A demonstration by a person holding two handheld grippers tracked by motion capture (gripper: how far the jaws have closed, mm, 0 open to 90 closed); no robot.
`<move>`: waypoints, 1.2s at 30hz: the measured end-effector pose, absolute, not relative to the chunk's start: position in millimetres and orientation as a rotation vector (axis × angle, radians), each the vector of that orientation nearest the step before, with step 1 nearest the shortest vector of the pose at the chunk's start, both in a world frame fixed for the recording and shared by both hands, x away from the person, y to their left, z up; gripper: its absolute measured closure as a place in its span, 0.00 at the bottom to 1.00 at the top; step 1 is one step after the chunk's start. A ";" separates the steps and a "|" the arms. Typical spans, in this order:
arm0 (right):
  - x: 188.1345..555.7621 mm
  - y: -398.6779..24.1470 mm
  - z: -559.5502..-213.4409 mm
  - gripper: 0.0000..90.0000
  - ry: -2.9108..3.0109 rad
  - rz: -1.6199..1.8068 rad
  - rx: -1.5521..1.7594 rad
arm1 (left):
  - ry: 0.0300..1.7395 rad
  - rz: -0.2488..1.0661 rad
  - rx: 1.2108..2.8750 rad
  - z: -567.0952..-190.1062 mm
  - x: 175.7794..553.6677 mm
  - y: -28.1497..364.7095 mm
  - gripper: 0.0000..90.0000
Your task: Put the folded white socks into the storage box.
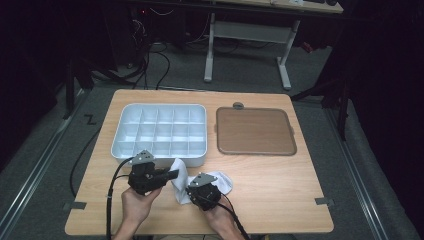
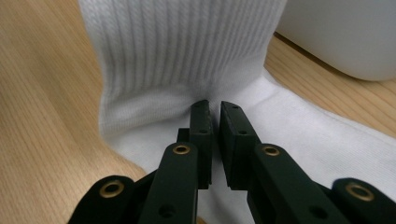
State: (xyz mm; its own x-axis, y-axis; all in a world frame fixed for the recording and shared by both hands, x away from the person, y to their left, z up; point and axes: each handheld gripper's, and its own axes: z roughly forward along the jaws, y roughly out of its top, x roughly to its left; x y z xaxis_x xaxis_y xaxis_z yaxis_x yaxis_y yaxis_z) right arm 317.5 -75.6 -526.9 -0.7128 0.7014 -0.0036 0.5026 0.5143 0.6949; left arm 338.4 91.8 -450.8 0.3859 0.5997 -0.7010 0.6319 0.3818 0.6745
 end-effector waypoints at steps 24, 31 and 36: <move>320.2 -62.1 -522.3 0.86 2.515 1.028 0.999 | 1.266 -0.034 1.314 -450.1 342.4 86.5 0.88; 317.9 -95.2 -501.1 0.85 2.412 1.072 1.034 | 1.265 -0.013 1.332 -450.6 341.1 84.9 0.88; 318.0 -124.6 -493.3 0.84 2.337 1.041 1.081 | 1.268 -0.011 1.336 -451.0 341.4 83.7 0.88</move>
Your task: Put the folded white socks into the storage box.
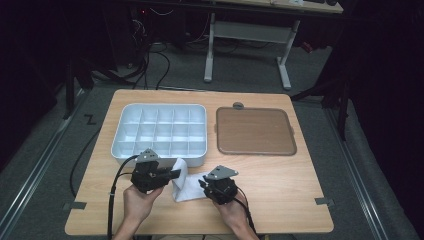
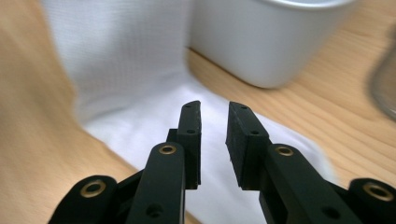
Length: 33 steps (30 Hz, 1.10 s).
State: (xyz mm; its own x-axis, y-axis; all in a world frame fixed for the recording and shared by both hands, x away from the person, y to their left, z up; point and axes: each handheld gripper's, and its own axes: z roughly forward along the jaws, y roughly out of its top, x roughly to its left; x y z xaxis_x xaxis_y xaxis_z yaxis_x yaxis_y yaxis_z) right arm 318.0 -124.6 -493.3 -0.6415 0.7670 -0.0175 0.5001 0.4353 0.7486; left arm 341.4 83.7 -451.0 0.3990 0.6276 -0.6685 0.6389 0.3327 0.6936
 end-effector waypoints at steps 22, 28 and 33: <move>327.1 -190.5 -514.2 0.79 2.245 0.983 1.278 | 1.268 -0.005 1.395 -454.9 342.2 66.2 0.88; 325.6 -187.0 -519.8 0.89 2.279 0.982 1.267 | 1.264 -0.008 1.403 -455.7 342.4 63.4 0.88; 325.1 -185.8 -521.9 0.94 2.284 0.981 1.278 | 1.259 -0.007 1.405 -456.0 342.2 60.9 0.88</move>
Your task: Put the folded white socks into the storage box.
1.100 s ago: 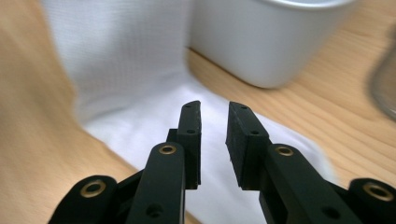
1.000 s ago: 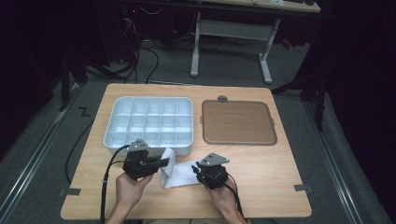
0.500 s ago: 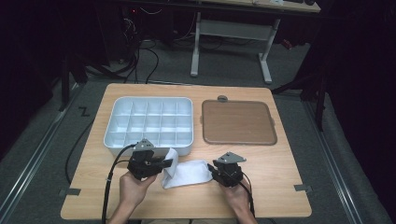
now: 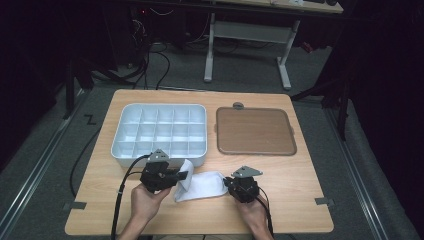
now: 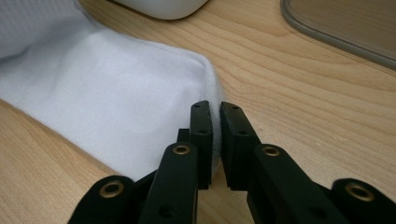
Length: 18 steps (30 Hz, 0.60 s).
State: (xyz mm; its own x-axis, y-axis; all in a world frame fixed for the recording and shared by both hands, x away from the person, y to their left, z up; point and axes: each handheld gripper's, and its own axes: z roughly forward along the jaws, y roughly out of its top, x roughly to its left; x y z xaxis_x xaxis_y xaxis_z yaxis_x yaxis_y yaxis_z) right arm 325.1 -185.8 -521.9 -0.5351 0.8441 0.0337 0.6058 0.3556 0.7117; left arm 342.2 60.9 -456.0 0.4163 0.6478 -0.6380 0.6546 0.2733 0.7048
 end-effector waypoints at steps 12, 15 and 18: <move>320.2 -175.0 -521.1 0.95 2.311 1.012 1.280 | 1.253 -0.004 1.420 -457.6 340.2 57.1 0.88; 317.9 -170.5 -520.3 0.95 2.317 1.027 1.274 | 1.253 -0.005 1.423 -458.3 339.2 55.5 0.88; 317.4 -166.3 -520.7 0.95 2.324 1.038 1.261 | 1.247 -0.003 1.437 -460.1 339.1 54.4 0.88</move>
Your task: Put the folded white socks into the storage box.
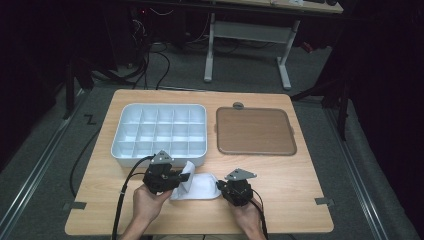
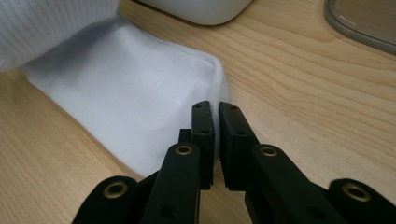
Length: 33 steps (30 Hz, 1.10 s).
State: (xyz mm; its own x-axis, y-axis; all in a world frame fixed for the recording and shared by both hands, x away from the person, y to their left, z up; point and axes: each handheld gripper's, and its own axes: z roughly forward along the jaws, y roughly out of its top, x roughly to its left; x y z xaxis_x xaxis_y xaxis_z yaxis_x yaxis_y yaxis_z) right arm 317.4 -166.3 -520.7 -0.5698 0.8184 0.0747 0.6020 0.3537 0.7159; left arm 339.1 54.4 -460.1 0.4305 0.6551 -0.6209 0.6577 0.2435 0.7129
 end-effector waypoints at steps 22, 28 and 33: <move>318.5 -162.3 -523.1 0.95 2.336 1.046 1.271 | 1.256 -0.031 1.483 -471.6 339.5 31.7 0.88; 319.1 -163.8 -525.1 0.95 2.339 1.040 1.264 | 1.248 -0.038 1.494 -475.0 340.1 23.4 0.87; 319.3 -163.7 -525.3 0.95 2.339 1.033 1.270 | 1.256 -0.045 1.507 -481.9 342.0 18.3 0.87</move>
State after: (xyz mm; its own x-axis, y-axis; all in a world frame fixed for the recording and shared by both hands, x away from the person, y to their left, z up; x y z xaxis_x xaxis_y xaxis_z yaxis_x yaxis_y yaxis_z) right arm 319.3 -163.7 -525.3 -0.5714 0.8163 0.0840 0.6121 0.3558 0.7062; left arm 342.0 18.3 -481.9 0.4332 0.6579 -0.6160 0.7005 0.1842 0.6894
